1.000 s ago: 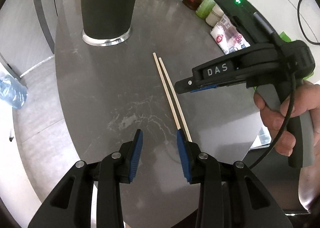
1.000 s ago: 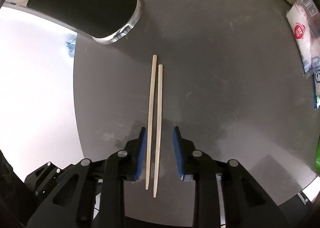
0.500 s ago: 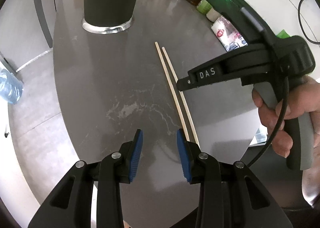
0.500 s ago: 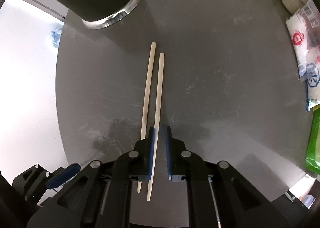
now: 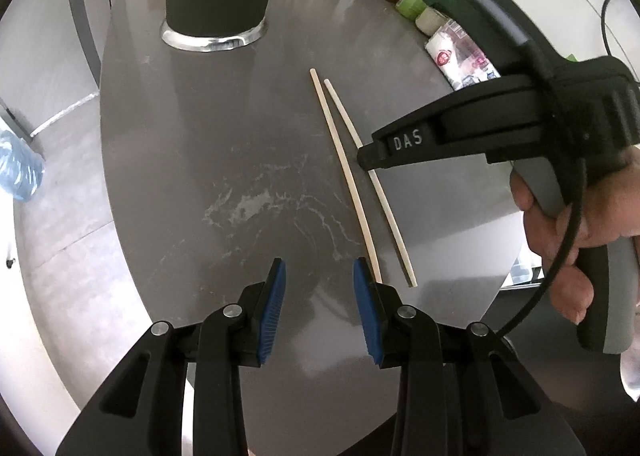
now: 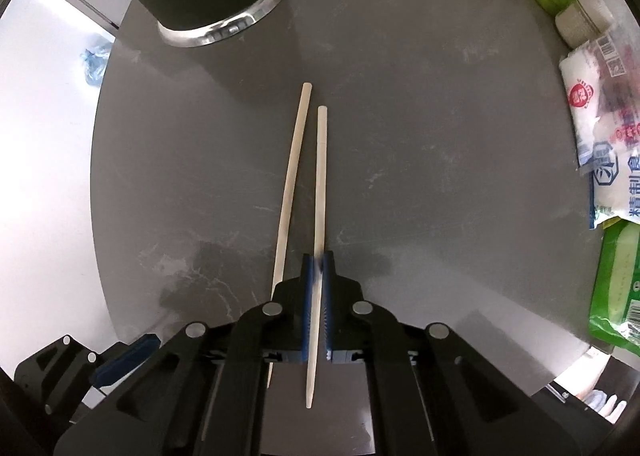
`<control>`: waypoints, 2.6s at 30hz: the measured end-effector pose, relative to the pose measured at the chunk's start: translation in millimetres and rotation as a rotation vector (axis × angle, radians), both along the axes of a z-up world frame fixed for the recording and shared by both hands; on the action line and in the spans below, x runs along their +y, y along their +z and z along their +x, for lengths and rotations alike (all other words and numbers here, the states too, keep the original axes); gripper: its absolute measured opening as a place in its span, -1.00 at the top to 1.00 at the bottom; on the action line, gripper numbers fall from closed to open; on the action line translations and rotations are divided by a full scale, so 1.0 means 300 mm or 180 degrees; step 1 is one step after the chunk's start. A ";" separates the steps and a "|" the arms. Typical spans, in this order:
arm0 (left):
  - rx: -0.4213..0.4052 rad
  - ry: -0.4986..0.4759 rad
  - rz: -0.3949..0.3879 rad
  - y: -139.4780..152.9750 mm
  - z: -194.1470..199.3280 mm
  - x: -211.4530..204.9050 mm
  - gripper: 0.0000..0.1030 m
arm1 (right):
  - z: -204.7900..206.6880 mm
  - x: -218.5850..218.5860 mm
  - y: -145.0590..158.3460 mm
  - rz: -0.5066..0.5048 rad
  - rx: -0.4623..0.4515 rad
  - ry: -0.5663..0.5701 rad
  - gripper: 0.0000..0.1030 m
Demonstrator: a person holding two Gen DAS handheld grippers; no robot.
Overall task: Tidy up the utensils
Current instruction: 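Close the right gripper on one wooden chopstick and slide it out, then close the left gripper on the last chopstick while the right gripper holds its chopstick, then lift both held chopsticks and carry them over the black holder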
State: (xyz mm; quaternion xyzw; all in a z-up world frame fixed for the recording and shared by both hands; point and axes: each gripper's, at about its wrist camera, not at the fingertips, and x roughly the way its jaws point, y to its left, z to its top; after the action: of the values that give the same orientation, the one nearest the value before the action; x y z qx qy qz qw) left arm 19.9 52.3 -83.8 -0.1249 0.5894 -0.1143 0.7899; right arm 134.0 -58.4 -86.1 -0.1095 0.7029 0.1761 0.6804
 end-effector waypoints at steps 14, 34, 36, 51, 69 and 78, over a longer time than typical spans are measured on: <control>0.0201 0.0103 0.0164 -0.008 0.105 -0.078 0.34 | 0.039 -0.263 0.068 0.0696 0.0343 -0.0200 0.90; 0.0884 0.0333 0.0570 -0.095 0.388 -0.205 0.34 | 0.079 -0.479 0.110 0.1461 0.0356 -0.0008 0.90; 0.0914 0.0372 0.0599 -0.101 0.404 -0.207 0.34 | 0.085 -0.482 0.113 0.1533 0.0375 0.0034 0.90; 0.1108 0.0260 0.0997 -0.094 0.445 -0.252 0.87 | 0.154 -0.435 0.089 0.1786 0.0441 0.0170 0.90; 0.0845 0.0393 0.0469 0.015 0.415 -0.156 0.93 | 0.151 -0.347 0.095 0.1647 0.0375 0.0336 0.90; 0.0413 0.0529 0.0242 0.187 0.318 -0.097 0.93 | 0.120 -0.284 0.165 0.1621 0.0256 0.0394 0.90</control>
State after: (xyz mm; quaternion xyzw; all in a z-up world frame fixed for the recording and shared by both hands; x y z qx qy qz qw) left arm 115.4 23.1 -27.6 -0.1504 0.6308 -0.0177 0.7610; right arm 170.1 -143.6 -36.5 0.0295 0.6544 0.3928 0.6455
